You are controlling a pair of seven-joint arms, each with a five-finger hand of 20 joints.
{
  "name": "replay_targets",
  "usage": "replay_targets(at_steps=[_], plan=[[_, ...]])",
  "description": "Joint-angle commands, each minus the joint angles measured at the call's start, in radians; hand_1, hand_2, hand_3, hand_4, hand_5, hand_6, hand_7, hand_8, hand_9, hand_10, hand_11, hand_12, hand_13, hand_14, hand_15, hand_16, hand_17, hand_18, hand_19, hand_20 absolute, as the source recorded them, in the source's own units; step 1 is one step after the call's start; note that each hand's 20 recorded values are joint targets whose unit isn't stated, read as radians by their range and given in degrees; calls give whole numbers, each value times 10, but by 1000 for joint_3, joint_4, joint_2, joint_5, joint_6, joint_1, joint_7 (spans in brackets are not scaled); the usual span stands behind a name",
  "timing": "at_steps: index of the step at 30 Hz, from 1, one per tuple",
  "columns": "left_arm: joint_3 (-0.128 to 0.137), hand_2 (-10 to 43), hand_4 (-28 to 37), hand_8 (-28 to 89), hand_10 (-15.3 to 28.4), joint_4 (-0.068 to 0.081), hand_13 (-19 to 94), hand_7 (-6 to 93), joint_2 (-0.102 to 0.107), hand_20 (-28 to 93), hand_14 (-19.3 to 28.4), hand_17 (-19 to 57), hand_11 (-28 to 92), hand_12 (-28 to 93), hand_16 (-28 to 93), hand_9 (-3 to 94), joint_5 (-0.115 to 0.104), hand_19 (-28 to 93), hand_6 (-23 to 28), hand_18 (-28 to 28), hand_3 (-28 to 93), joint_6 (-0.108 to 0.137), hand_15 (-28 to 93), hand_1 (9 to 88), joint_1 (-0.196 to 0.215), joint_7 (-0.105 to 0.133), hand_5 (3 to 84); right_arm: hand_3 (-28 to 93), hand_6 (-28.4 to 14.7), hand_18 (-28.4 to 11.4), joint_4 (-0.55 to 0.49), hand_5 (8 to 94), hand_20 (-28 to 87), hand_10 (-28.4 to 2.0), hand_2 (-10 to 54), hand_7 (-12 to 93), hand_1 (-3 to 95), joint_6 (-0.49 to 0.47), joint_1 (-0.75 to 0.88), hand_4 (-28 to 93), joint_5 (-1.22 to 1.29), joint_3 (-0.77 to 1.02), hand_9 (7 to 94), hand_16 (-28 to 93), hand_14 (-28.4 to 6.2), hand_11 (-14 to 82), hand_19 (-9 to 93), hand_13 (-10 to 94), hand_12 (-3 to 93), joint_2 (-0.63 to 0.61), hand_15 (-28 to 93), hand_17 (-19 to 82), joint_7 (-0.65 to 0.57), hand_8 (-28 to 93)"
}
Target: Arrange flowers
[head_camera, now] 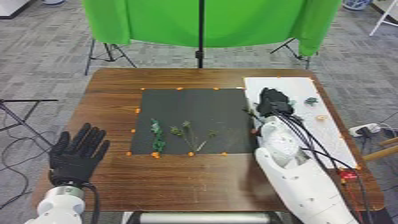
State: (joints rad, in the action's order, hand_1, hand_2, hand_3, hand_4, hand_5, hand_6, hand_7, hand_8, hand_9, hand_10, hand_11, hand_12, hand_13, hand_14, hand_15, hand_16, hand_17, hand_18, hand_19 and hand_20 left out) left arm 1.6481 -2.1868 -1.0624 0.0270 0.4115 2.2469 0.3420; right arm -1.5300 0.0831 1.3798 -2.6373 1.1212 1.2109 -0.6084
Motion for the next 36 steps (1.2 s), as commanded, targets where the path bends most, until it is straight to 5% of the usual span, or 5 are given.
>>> replay_targets(at_steps=[1,7,16,27,36], plan=[[10,169,-283,-101,142,5,314,143,0,130,128,-56,240,102,-56,387,-5,369,91,132,741,-20,283,251,27,-8,458,785,-14,-257,-184,798,448,-110,-95,471,617,8,167,-263,147,-24,935,470,-80,128,907,787,479,-72,633,443,-75,81],[11,168,-283,-101,142,5,314,143,1,130,127,-56,239,102,-56,387,-11,369,91,132,741,-23,282,252,31,-8,458,799,-13,-264,-307,805,444,-112,-95,453,597,-37,193,-223,284,-39,935,473,-79,133,919,792,498,-50,643,455,-210,118],[3,169,-283,-102,142,9,314,143,13,130,128,-56,242,102,-56,388,-12,369,91,132,740,-21,283,252,16,-4,458,801,-12,-278,-326,799,437,-112,-95,438,590,-56,176,-205,333,-38,934,468,-82,141,931,798,504,126,651,470,-364,165],[-1,169,-283,-102,143,9,315,145,17,130,129,-56,241,101,-56,389,-16,369,90,132,741,-11,284,251,16,4,459,789,-15,-272,-353,774,456,-115,-95,460,590,-43,178,-198,332,-80,918,463,-85,150,932,787,499,149,669,474,-340,173],[4,170,-283,-101,143,5,316,142,2,130,129,-56,242,101,-57,389,-19,369,91,132,740,-19,285,250,33,16,459,767,-65,-259,-480,658,453,-185,-95,454,500,30,244,-232,329,-9,715,355,-151,274,932,647,304,65,762,401,-250,96]])
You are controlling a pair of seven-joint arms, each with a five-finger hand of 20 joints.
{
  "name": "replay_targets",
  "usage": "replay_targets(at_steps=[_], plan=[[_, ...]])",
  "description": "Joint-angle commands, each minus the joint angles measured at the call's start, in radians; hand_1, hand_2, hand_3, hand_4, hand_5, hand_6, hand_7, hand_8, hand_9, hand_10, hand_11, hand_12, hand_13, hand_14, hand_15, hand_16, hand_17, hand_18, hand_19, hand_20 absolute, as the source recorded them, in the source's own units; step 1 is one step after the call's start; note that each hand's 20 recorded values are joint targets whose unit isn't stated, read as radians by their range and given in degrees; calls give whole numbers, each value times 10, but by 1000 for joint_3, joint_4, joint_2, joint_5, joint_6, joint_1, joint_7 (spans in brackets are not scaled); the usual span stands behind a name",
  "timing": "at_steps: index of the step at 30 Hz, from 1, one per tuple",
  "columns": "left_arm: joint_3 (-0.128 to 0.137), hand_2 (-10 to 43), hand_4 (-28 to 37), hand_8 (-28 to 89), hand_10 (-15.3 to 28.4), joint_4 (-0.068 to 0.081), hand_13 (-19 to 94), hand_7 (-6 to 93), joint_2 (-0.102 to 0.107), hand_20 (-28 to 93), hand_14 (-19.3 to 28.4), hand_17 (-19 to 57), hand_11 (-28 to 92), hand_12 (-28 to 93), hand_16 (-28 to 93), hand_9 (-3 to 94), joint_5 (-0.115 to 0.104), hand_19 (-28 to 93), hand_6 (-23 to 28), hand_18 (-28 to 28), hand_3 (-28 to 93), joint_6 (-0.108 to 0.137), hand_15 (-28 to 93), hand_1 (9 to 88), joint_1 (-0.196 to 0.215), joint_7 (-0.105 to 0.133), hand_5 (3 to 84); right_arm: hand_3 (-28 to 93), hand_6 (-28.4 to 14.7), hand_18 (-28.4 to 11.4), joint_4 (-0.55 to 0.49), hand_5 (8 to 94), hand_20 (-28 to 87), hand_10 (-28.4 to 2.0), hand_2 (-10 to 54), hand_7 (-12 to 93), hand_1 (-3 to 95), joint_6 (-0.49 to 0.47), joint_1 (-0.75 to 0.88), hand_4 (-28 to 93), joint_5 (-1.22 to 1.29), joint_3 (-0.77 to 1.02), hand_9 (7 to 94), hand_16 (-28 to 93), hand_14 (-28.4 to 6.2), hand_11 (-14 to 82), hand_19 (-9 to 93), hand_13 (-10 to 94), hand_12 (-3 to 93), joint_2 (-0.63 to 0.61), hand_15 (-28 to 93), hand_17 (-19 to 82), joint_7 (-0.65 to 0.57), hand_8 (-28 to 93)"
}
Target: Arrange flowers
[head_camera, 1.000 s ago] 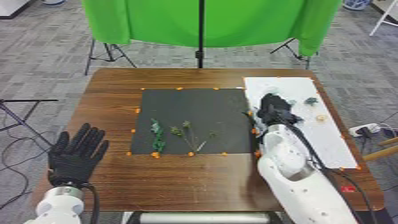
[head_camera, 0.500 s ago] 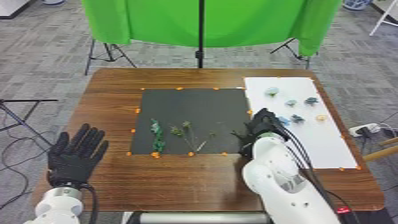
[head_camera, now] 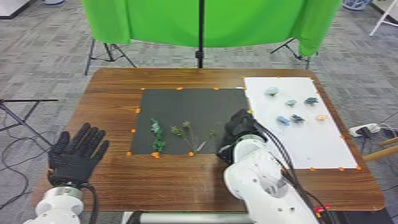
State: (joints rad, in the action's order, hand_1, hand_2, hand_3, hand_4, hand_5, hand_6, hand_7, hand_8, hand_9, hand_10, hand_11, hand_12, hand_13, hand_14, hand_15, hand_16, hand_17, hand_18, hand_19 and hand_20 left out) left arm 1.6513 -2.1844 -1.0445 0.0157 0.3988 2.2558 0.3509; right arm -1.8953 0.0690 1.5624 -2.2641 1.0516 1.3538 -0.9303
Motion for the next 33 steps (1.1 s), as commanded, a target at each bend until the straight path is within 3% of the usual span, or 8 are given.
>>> replay_targets(at_steps=[1,7,9,14,18,21,26,33], plan=[[1,170,-283,-101,143,2,316,143,-16,130,129,-56,242,101,-57,389,-7,369,91,132,740,-8,285,250,26,8,459,764,-70,-259,-123,660,451,-189,-95,435,495,18,64,-235,-60,78,709,352,-153,287,932,644,292,-86,762,399,74,85],[11,171,-283,-102,141,0,316,144,-16,130,128,-56,241,101,-57,389,-9,369,90,131,740,-1,284,250,36,11,459,787,-73,-270,-136,699,434,-205,-95,233,430,-185,81,-234,-112,167,698,349,-166,322,932,632,231,-119,760,377,53,-24],[10,171,-283,-102,141,1,316,145,-17,130,128,-56,241,101,-57,390,-7,369,90,131,740,-1,285,250,34,7,459,788,-73,-272,-136,709,426,-202,-95,191,413,-216,83,-230,-86,179,730,339,-164,310,932,648,228,-120,751,388,37,-105],[6,172,-283,-102,142,6,316,145,-15,130,128,-56,241,101,-57,389,-7,369,90,131,740,-1,284,250,22,0,459,776,-84,-273,-149,724,426,-196,-95,93,414,-252,103,-220,-32,186,787,334,-143,269,932,708,219,-112,709,418,10,-100],[6,172,-283,-102,142,4,316,143,-14,130,128,-56,241,101,-57,389,-7,369,91,131,740,2,284,250,24,-3,459,772,-87,-272,-156,719,416,-191,-95,80,423,-266,107,-203,2,181,830,318,-125,230,932,752,211,-102,660,439,-3,-98],[5,172,-283,-102,142,6,316,144,-13,130,129,-56,241,102,-57,389,-7,369,90,131,740,5,284,250,24,-3,459,771,-90,-268,-146,717,389,-184,-95,78,422,-276,106,-189,-7,172,875,306,-100,188,932,824,198,-94,555,475,4,-102],[1,175,-283,-102,142,7,316,144,-14,131,129,-56,242,101,-57,390,-8,370,90,131,739,4,285,249,22,-5,459,757,-98,-265,-148,716,349,-198,-71,78,394,-333,101,-180,68,183,843,283,-108,113,932,869,159,-79,370,478,-22,-107],[-1,177,-283,-102,142,8,316,144,-11,131,128,-55,243,101,-58,390,-14,370,90,131,739,6,284,248,20,-4,460,745,-94,-262,-170,734,303,-214,27,84,326,-365,89,-181,130,155,807,262,-137,101,927,853,136,-56,284,459,16,-109]])
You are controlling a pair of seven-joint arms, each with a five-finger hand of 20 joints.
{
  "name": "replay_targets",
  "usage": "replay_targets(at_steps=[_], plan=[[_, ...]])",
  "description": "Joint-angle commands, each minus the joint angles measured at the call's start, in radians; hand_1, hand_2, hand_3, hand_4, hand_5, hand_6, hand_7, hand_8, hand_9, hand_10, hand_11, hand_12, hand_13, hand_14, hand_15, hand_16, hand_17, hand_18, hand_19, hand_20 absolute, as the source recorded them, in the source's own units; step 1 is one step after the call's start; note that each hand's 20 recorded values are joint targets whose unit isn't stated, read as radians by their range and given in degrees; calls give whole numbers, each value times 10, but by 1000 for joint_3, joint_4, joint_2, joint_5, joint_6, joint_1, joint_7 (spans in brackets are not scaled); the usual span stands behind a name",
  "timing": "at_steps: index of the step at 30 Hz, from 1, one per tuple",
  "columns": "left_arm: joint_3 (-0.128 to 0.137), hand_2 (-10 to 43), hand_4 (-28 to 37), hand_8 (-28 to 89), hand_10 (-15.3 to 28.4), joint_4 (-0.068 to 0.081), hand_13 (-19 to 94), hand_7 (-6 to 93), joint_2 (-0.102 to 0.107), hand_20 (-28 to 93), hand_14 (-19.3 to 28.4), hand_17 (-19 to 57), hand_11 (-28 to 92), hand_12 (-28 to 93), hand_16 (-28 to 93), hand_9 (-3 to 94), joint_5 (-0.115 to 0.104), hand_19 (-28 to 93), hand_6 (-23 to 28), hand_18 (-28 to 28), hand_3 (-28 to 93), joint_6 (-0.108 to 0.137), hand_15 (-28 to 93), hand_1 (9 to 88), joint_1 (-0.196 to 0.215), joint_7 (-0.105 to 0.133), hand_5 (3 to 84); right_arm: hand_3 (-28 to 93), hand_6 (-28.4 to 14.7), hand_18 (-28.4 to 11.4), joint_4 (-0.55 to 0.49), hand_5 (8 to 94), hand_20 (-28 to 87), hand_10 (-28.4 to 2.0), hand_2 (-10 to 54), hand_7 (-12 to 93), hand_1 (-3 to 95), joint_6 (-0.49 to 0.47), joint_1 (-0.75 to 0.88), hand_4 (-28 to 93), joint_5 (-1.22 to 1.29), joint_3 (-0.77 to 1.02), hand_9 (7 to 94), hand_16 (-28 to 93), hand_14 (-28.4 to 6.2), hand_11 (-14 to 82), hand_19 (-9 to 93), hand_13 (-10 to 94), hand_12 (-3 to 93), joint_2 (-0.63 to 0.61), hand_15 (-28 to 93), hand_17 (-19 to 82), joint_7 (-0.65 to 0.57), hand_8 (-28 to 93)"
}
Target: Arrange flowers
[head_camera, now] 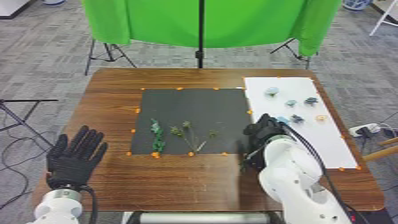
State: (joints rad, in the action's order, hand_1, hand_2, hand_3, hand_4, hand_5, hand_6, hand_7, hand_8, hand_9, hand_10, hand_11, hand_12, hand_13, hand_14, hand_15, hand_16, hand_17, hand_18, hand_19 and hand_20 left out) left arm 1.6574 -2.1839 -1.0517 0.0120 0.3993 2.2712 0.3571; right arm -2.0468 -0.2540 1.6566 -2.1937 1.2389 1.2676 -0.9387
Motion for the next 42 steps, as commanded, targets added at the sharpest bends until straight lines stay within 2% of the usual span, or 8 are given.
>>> replay_targets(at_steps=[1,8,13,21,28,32,37,42], plan=[[-8,178,-283,-102,141,8,316,145,-4,131,128,-55,243,101,-57,390,-10,370,90,131,739,8,285,248,2,-10,459,744,-94,-260,-21,734,300,-217,34,85,322,-40,-7,-181,58,-42,793,262,-140,98,927,842,134,32,285,449,32,-108],[-11,179,-283,-102,143,10,316,146,-3,131,128,-56,243,100,-57,390,-18,372,90,131,739,10,285,246,-5,-16,460,744,-104,-264,-8,759,331,-238,56,93,306,-104,-46,-184,80,-89,719,243,-163,90,931,742,133,53,376,395,62,-112],[-9,180,-283,-103,142,8,316,144,-7,131,128,-55,243,100,-58,390,-20,371,91,130,739,11,284,246,0,-12,460,737,-110,-258,-22,790,339,-235,64,104,318,-266,-51,-204,79,-81,696,240,-169,88,926,690,139,40,421,365,127,-123],[-2,181,-283,-103,143,4,316,145,-11,130,129,-55,243,100,-58,390,-28,370,91,130,740,13,287,246,16,-3,460,736,-74,-246,-95,825,354,-204,71,128,328,-67,28,-213,72,-37,676,220,-174,93,898,623,152,-15,424,334,208,-105],[0,182,-283,-103,143,5,316,145,-11,131,128,-55,243,100,-58,390,-24,371,91,130,740,14,286,246,16,-4,460,758,-65,-244,-113,714,374,-214,69,116,308,17,34,-213,153,-11,702,228,-175,170,889,616,183,-16,569,330,133,-101],[-8,182,-283,-103,142,8,316,146,-14,131,129,-55,244,101,-58,390,-24,371,91,130,740,12,287,246,10,-8,460,746,-82,-252,-74,664,353,-215,79,63,300,11,11,-208,181,-18,758,213,-155,144,910,711,164,5,493,389,71,-98],[-7,182,-283,-103,142,7,316,146,-11,131,129,-55,244,101,-58,390,-24,372,91,130,741,15,288,246,12,-7,461,738,-102,-250,-57,635,306,-216,87,52,291,-52,9,-203,212,-10,744,197,-156,92,925,770,128,18,354,414,31,-99],[-4,182,-283,-103,143,7,316,146,-12,132,129,-55,245,100,-58,391,-23,372,91,130,742,16,288,245,14,-8,461,739,-97,-258,-30,630,288,-236,96,50,278,-160,-12,-201,169,-13,697,201,-171,83,925,740,114,20,310,395,40,-99]])
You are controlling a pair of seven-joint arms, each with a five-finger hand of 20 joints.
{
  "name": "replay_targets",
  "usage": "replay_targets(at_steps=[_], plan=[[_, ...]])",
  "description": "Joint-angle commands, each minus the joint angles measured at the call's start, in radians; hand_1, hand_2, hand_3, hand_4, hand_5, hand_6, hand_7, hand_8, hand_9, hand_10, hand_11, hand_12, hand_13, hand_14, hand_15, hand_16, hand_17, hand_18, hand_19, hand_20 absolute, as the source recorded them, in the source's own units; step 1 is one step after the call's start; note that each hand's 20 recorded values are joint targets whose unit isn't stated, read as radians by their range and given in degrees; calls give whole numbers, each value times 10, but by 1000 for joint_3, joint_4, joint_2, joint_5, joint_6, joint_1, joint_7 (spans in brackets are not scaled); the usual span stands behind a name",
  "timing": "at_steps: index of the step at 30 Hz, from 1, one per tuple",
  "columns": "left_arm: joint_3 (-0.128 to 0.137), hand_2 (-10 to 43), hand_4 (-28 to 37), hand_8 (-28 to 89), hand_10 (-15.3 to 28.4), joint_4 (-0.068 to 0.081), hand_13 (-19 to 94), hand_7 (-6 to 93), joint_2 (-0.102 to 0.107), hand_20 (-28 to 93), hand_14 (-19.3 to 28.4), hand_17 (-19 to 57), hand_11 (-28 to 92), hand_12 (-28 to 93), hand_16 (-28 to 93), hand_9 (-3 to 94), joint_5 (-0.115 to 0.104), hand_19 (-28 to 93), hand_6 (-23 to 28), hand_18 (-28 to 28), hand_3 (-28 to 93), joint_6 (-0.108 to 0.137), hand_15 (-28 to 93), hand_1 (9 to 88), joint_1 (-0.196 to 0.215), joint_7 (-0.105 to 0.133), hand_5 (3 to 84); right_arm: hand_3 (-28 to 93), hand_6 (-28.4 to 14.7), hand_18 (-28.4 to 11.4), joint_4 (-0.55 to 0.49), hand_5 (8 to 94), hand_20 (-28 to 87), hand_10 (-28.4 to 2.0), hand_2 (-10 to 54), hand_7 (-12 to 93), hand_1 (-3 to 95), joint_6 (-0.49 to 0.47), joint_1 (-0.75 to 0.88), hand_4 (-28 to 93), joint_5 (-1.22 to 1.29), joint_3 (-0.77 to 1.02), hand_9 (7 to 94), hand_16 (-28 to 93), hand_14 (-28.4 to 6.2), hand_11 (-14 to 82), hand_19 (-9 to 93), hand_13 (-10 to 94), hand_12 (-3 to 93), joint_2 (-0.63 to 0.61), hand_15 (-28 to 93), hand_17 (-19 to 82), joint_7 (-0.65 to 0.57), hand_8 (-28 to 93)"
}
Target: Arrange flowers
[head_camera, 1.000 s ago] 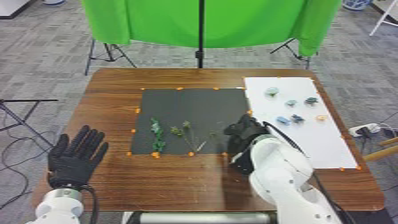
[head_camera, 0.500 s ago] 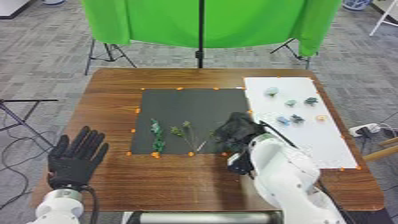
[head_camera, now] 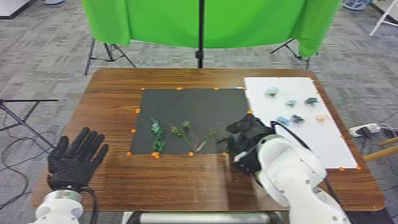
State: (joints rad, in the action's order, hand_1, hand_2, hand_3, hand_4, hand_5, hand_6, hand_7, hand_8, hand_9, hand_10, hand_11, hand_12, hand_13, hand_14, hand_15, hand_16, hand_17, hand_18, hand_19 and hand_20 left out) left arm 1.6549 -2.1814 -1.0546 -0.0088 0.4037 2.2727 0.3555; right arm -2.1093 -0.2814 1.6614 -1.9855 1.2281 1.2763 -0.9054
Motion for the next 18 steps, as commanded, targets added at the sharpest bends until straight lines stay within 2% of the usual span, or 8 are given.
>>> replay_targets(at_steps=[1,5,9,14,18], plan=[[-2,182,-283,-103,143,5,317,146,-10,132,128,-55,245,100,-58,391,-2,372,91,130,742,13,288,245,11,-7,461,741,-96,-259,40,632,289,-239,96,50,276,-149,-26,-202,-34,-4,683,203,-174,81,924,722,113,13,319,385,1,-99],[-6,182,-283,-103,143,7,317,146,-11,132,129,-55,244,99,-59,392,-1,372,91,129,740,13,288,246,8,-10,461,738,-90,-264,63,642,301,-244,104,51,272,-192,-49,-205,-47,-23,616,206,-190,73,924,644,115,20,370,350,11,-101],[-8,182,-283,-103,143,6,317,147,-6,131,130,-55,245,100,-59,392,-7,372,91,129,741,14,289,246,10,-6,461,741,-109,-267,61,641,310,-246,107,52,267,-213,-57,-204,-58,-39,558,195,-201,61,921,589,113,26,408,330,38,-104],[-7,182,-283,-104,143,6,317,146,-1,132,129,-55,244,100,-59,392,-15,372,91,129,741,16,290,245,10,0,462,741,-134,-265,50,666,322,-243,107,63,267,-240,-63,-206,-74,-47,526,178,-203,56,911,568,105,19,427,317,95,-111],[-5,183,-283,-103,143,4,317,148,-3,132,129,-55,245,100,-60,392,-16,372,91,129,741,21,290,245,13,1,462,740,-135,-261,36,682,330,-235,108,69,272,-279,-64,-210,-130,-60,522,176,-202,56,896,543,102,2,435,298,169,-116]])
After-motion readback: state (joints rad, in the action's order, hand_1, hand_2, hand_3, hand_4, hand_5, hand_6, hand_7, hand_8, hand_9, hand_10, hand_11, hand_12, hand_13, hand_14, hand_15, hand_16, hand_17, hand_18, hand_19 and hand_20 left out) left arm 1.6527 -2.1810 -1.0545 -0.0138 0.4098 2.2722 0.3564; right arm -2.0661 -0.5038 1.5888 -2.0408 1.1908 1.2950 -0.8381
